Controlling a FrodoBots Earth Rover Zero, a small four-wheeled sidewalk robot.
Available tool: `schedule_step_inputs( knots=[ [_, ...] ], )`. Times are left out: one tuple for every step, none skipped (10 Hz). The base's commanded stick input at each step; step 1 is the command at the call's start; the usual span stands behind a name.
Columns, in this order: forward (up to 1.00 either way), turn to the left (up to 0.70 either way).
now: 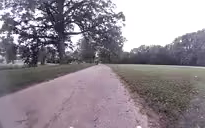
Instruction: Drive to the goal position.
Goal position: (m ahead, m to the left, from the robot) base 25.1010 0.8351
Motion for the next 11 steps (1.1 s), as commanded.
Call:
schedule_step_inputs(
  knots=[
    [0.70, 0.00],
    [0.70, 0.00],
    [0.70, 0.00],
    [0.70, 0.00],
    [0.70, 0.00],
    [0.70, 0.00],
    [0.70, 0.00],
    [0.70, 0.00],
    [0.70, 0.00],
    [0.70, 0.00],
    [0.70, 0.00]
  ],
)
